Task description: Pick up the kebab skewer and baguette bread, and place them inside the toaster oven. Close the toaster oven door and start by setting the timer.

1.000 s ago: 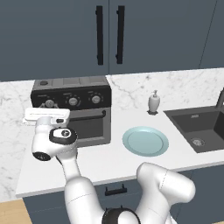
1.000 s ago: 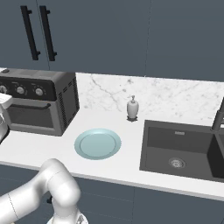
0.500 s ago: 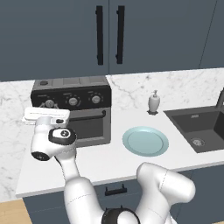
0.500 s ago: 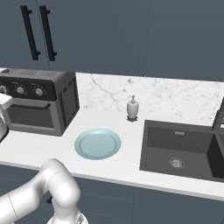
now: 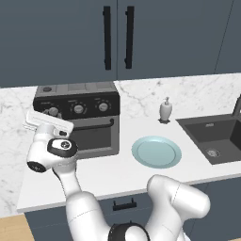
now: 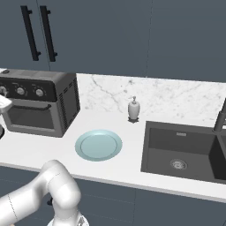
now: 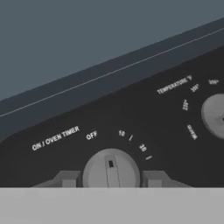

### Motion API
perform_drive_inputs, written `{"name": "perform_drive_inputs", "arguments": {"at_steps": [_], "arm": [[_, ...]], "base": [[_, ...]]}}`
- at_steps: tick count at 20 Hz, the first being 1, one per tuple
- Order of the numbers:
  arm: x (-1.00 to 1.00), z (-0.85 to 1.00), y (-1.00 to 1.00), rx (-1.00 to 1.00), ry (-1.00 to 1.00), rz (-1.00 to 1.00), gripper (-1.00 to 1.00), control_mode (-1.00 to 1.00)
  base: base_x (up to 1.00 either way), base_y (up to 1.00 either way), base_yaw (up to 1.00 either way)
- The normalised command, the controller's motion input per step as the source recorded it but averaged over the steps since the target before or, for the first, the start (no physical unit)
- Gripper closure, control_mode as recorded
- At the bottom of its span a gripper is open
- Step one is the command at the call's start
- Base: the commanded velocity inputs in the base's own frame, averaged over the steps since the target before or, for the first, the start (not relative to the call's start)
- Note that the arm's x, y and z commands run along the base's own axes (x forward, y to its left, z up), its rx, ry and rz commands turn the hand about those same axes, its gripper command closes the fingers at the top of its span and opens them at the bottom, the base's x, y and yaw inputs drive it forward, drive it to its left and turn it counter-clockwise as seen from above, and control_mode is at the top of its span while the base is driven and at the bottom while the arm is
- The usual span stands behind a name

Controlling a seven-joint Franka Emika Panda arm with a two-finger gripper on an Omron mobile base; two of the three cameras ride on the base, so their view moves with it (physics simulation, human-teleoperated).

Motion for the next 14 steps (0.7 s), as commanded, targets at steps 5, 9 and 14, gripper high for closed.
{"name": "perform_drive_inputs", "arguments": {"at_steps": [5, 9, 14], "arm": [[0.00, 0.00, 0.00, 0.32, 0.00, -0.06, 1.00, -1.00], [0.00, 0.00, 0.00, 0.34, -0.01, -0.06, 1.00, -1.00], [0.00, 0.00, 0.00, 0.37, -0.05, -0.06, 1.00, -1.00]], "base": [[0.00, 0.00, 0.00], [0.00, 0.00, 0.00], [0.00, 0.00, 0.00]]}}
